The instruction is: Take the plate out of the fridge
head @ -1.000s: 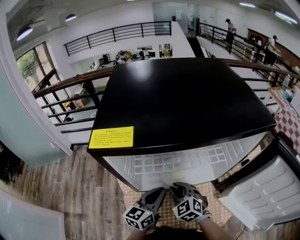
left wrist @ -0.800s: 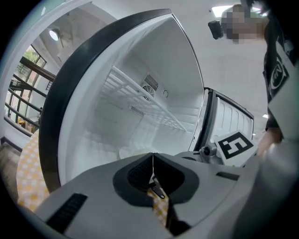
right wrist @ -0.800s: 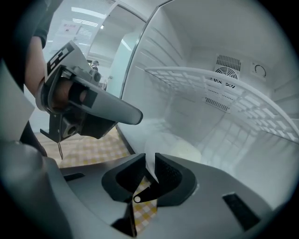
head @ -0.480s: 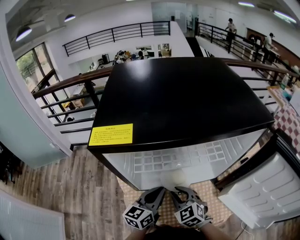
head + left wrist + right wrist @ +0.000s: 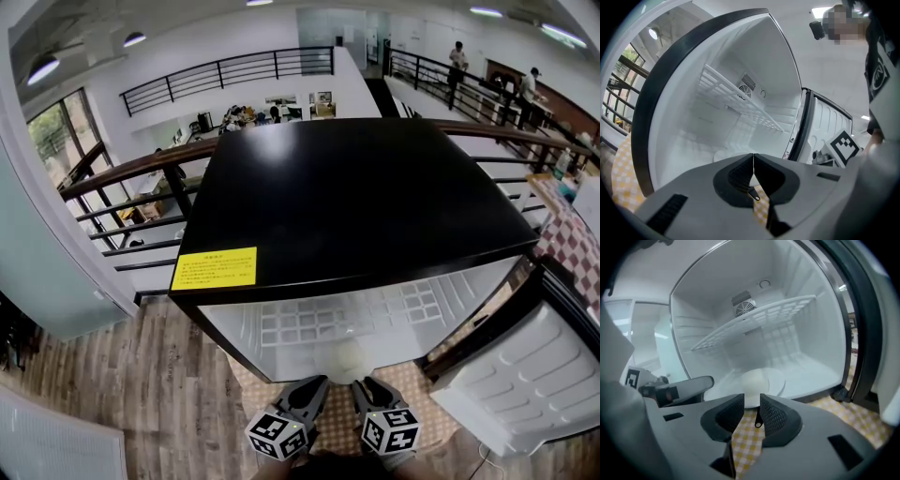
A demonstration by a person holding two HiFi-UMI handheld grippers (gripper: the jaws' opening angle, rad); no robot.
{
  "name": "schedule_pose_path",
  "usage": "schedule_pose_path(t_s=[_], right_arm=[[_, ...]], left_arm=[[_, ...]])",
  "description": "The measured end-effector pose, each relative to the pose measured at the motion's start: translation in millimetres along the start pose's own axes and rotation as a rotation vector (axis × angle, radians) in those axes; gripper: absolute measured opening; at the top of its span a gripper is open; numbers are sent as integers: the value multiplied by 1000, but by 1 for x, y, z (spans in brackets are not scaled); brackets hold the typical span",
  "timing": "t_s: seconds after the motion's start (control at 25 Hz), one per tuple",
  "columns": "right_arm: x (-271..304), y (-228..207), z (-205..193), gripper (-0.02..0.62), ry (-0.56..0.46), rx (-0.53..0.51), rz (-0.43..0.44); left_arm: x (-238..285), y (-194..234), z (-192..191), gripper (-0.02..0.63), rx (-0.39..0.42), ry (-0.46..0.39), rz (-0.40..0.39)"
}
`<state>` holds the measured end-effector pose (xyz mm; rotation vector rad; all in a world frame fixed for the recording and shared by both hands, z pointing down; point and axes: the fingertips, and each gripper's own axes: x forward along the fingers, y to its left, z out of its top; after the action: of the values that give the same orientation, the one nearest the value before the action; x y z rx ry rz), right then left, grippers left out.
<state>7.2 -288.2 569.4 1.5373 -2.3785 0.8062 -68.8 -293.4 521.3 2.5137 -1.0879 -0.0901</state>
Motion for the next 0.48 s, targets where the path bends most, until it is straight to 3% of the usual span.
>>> schedule_pose_path(t_s=[0.28,0.48], right_arm=[[7,-18,-10,98,1,311,-27],[18,-23,-7,98,-44,588,21]], left_arm=[[-1,-1,-3,9,1,5,0],[-5,2,-5,9,-3,10,13]])
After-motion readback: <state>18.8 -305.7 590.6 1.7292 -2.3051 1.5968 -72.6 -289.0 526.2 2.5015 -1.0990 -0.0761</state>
